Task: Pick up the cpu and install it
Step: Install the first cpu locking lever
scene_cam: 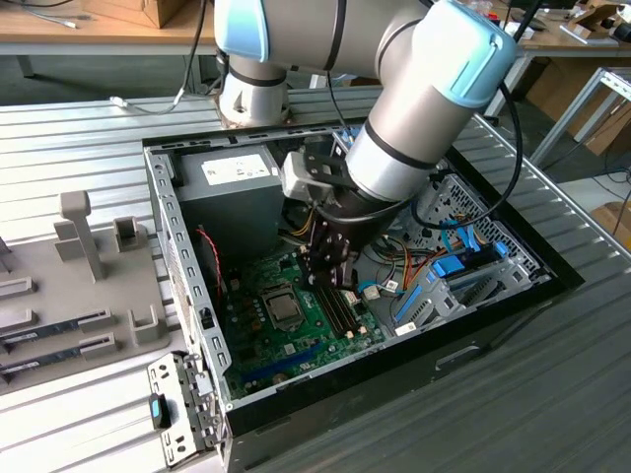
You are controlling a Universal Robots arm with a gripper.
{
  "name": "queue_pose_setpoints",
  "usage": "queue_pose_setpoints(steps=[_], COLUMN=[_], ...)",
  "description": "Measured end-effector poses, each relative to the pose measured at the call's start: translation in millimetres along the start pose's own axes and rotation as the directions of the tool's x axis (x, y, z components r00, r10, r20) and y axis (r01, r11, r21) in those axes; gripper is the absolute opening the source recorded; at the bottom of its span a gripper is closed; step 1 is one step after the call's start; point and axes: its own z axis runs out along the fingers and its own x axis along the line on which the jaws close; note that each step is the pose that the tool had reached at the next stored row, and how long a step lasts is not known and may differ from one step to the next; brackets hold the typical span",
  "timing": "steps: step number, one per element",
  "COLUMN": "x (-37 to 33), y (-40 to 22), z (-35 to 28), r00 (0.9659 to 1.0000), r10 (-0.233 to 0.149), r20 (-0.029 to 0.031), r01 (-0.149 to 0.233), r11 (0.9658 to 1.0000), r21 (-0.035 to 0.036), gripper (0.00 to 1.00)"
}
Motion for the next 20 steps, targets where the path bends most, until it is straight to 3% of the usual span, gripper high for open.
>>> queue_pose_setpoints(steps=[8, 12, 15, 17, 18, 20], x=[0.8, 0.8, 0.8, 0.8, 0.8, 0.9], y=[-0.2, -0.2, -0.1, 0.0, 0.1, 0.2], z=[-0.1, -0.1, 0.0, 0.3, 0.3, 0.4], r00=[0.9991, 0.9956, 0.9954, 0.9956, 0.9957, 0.9958], r10=[-0.042, -0.092, -0.094, -0.093, -0.092, -0.092], r20=[-0.0095, -0.0203, -0.0205, -0.0110, -0.0072, -0.0019], r01=[0.042, 0.092, 0.094, 0.093, 0.093, 0.091], r11=[0.9991, 0.9958, 0.9955, 0.9937, 0.9921, 0.9890], r21=[0.0028, 0.0054, 0.0071, 0.0618, 0.0845, 0.1165], gripper=[0.11, 0.11, 0.11, 0.11, 0.11, 0.11])
